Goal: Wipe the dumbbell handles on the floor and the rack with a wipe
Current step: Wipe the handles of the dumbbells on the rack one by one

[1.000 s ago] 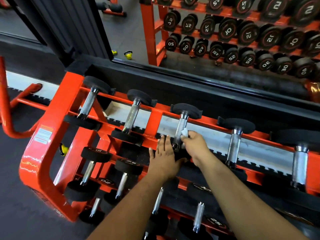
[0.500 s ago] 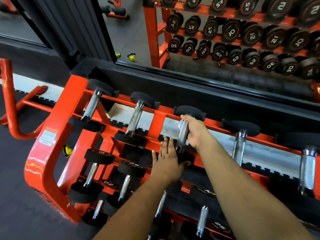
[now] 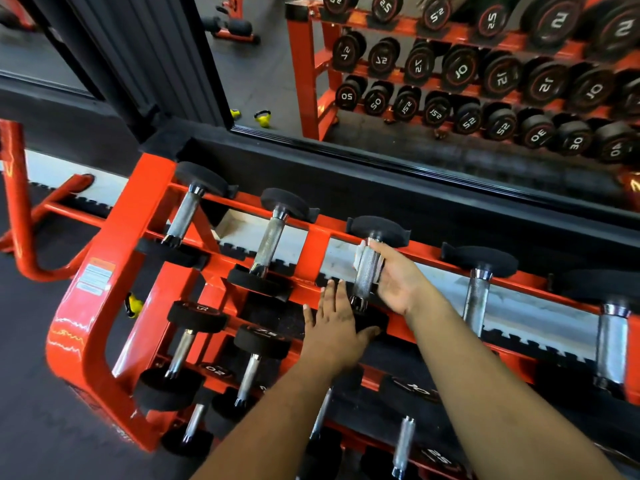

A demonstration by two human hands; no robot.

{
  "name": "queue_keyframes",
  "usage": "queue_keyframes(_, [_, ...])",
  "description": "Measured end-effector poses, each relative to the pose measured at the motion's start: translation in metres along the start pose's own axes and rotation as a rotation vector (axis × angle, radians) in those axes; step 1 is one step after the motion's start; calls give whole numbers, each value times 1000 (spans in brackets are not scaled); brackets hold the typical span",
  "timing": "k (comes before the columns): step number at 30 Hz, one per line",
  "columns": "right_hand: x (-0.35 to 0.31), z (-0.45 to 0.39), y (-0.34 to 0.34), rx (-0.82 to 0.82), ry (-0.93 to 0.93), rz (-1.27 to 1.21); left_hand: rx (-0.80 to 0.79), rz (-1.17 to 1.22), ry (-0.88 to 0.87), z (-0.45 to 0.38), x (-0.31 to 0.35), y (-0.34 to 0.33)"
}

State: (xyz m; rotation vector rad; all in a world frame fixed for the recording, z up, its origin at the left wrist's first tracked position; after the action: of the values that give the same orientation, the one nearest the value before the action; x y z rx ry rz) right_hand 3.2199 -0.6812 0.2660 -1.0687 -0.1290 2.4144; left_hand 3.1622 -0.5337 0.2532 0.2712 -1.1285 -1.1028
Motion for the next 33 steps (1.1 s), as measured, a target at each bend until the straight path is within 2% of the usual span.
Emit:
queue_keyframes(2, [4, 6, 7, -20, 31, 8, 5, -5, -3, 1, -1, 0])
queue_keyframes(6, [5, -1, -8, 42, 3, 41, 14, -11, -8, 0, -1, -2])
queue_keyframes(12, [9, 8, 3, -54, 8, 52, 10, 1, -3, -1, -2, -2])
queue_keyframes(15, [13, 9, 6, -44, 27, 71, 5, 2, -4, 0, -1, -2])
queue_keyframes(19, [19, 4, -9, -11, -44, 63, 18, 6, 5, -1, 0, -1])
queue_keyframes(22, [18, 11, 1, -51, -40, 46, 7, 3, 6, -2, -1, -2])
queue_keyframes(25, [21, 19, 13, -102, -26, 97, 13, -1, 0, -1, -2, -3])
queue_keyframes(33, [20, 14, 4, 2, -28, 340, 8, -10, -6, -1, -1, -1])
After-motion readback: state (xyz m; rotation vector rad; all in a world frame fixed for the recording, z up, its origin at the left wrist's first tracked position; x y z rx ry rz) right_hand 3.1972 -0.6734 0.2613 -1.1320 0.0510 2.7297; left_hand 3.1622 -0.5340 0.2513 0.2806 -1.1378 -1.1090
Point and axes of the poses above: each hand's wrist, its own z-axis away from the middle knuckle, its own y-axis out of the back of the hand, x = y × z, the point moved 2 cm from there along -z, towards the middle knuckle, and after that the axes turned 5 degrees about z, right-handed, at the moved point
